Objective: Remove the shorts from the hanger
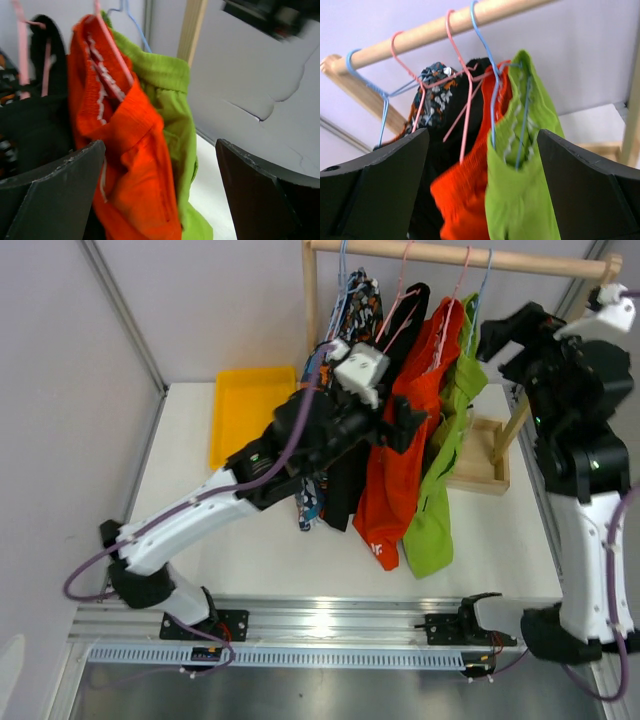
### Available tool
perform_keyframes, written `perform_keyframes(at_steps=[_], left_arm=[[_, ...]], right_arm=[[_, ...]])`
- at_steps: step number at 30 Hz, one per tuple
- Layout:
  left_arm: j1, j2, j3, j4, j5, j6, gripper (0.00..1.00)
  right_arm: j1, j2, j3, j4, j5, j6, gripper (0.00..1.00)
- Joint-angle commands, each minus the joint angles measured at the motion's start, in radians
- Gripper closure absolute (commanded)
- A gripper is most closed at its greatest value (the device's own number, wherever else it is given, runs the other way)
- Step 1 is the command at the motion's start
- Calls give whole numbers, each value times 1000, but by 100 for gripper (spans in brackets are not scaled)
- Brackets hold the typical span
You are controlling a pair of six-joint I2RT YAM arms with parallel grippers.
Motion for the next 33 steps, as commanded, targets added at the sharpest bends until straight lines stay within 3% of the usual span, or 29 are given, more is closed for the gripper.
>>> perform_keyframes(at_steps=[1, 6, 13, 19, 24, 29, 33], left_arm=[[-3, -179, -187, 99, -69, 18, 1], [-3, -309, -361, 120, -104, 18, 1], [-3, -459, -533, 143, -106, -7, 1], [-1, -506, -603, 145, -109, -8, 1], [-1, -532, -645, 151, -115, -10, 1], [-1, -536, -656, 154, -115, -21, 0], [-1, -538, -670, 165, -113, -28, 1]], right_arm=[[-3, 166, 133, 14, -23, -23, 3], [-13, 289, 183, 89, 12, -15, 5], [-9, 424, 294, 43, 94, -18, 9], [17, 397, 245, 61, 193, -30, 12], [22, 316, 173, 72, 164, -6, 3], [30, 224, 58, 156, 198, -29, 1], [20, 236, 65, 138, 197, -33, 1]])
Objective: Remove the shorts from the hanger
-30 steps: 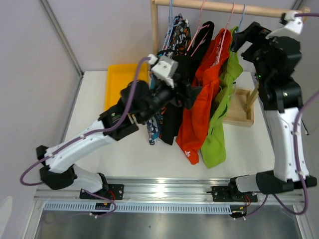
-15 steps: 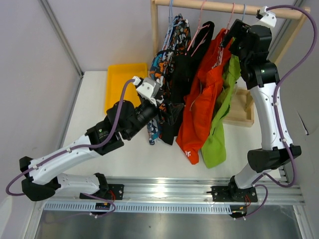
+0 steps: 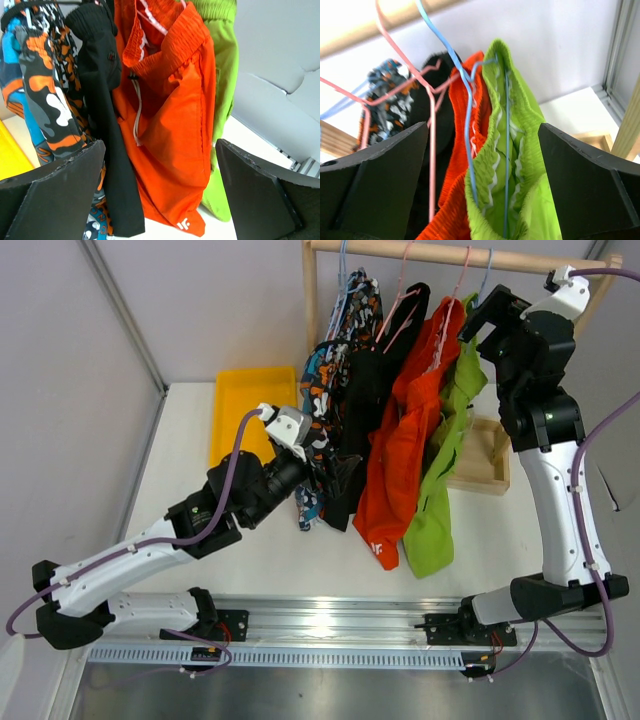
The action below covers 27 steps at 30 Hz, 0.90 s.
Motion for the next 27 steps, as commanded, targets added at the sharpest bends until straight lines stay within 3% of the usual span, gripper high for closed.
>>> perform_keyframes(at_steps=[1, 13, 17, 21, 23, 27], left_arm=[[-1, -16, -9, 43, -10, -19, 1], [-1, -35, -35, 33, -34, -16, 1], [2, -39, -44, 33, -37, -14, 1], [6, -46, -55, 33, -37, -17, 1], [8, -50, -64, 34, -34, -22, 1], [11, -53, -75, 30, -22, -28, 1]], right_arm=[[-2, 6, 4, 48, 21, -17, 1], [-8, 89, 1, 57, 10, -5, 4], [-12, 119, 13, 57, 19, -7, 14], [-14, 156, 21, 54, 37, -11, 42], [-19, 170, 24, 53, 38, -11, 46], [-28, 211, 59, 50, 24, -26, 100]])
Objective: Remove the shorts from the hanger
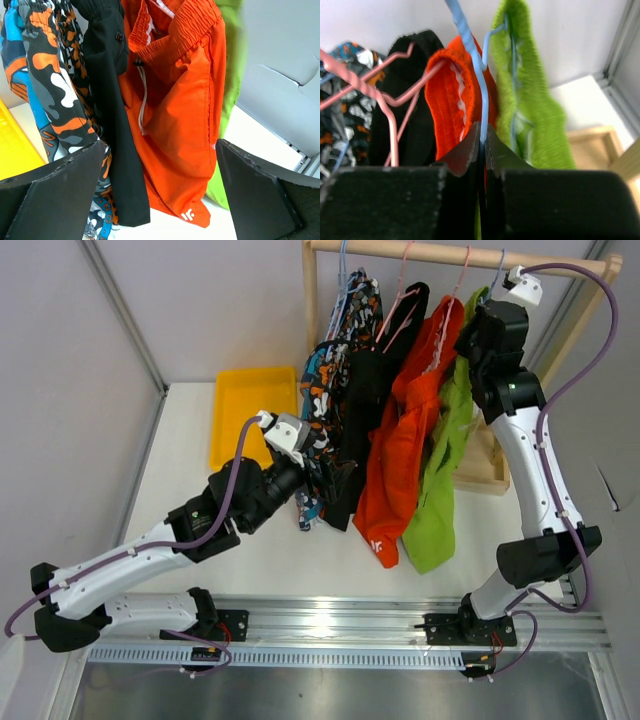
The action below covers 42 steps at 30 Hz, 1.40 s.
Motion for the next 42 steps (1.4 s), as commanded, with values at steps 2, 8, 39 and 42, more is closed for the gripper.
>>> perform_keyframes(at_steps=[2, 8, 39, 42], left_arm=[[7, -23, -10, 27, 8, -28, 1], [7, -12, -5, 13, 41, -36, 1], [-383, 379, 298, 182, 31, 79, 1], [-386, 436, 323, 237, 14, 82, 1]], right_arm=[[-15, 55, 68, -12, 5, -25, 100], [35, -3, 116, 32, 38, -97, 100], [414, -459, -45, -120, 471, -136, 100], [456, -471, -48, -147, 487, -110, 100]])
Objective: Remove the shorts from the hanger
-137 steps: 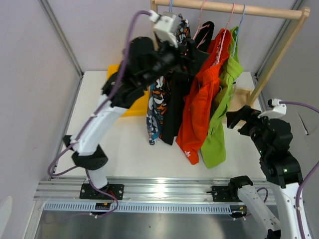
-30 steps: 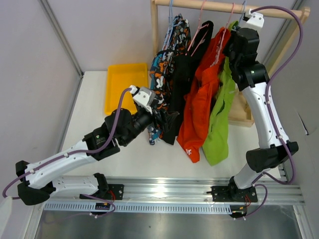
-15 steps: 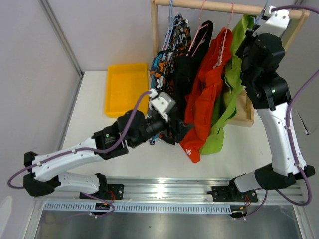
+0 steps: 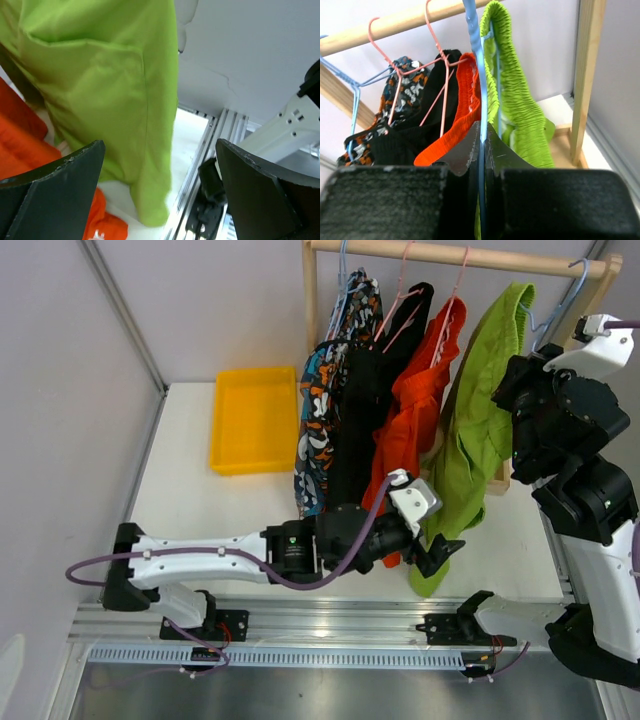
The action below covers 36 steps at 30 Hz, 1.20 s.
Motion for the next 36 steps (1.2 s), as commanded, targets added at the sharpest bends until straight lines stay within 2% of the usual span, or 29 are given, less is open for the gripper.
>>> perform_keyframes(at_steps=[1, 9, 14, 16, 17, 18, 21, 24, 26, 27, 29, 30, 34, 35, 36], left_arm=[[-4, 42, 74, 125, -40, 31, 0], [-27, 138, 196, 162, -24, 62, 1], [-27, 220, 266, 196, -70, 66, 2], [-27, 250, 277, 200, -87, 66, 17], [-27, 257, 272, 202, -99, 65, 26], [-27, 263, 265, 207, -119, 65, 43], [-26, 281, 246, 208, -139, 59, 67], [-26, 290, 225, 207, -147, 45, 72], [-26, 289, 210, 210, -159, 31, 73], [-26, 286, 196, 208, -164, 27, 67], [-26, 277, 174, 211, -176, 13, 47], [-26, 269, 153, 214, -179, 7, 31], [-27, 266, 140, 217, -181, 1, 32], [-26, 266, 140, 217, -187, -1, 34], [-26, 267, 140, 220, -190, -1, 42]], right_arm=[[49, -5, -3, 14, 78, 53, 100], [75, -33, -52, -9, 108, 81, 100], [81, -36, -51, -40, 104, 111, 100], [84, -34, -39, -52, 99, 119, 100], [84, -34, -29, -58, 96, 124, 100], [84, -31, -20, -64, 93, 124, 100], [84, -25, 18, -83, 87, 130, 100], [84, -15, 52, -92, 84, 130, 100], [84, -5, 75, -100, 79, 128, 100], [86, -4, 81, -103, 76, 130, 100], [86, 4, 92, -107, 75, 131, 100], [86, 5, 103, -110, 75, 131, 100], [87, 5, 109, -118, 69, 144, 100], [86, 5, 109, -120, 67, 147, 100], [87, 7, 112, -121, 66, 153, 100]])
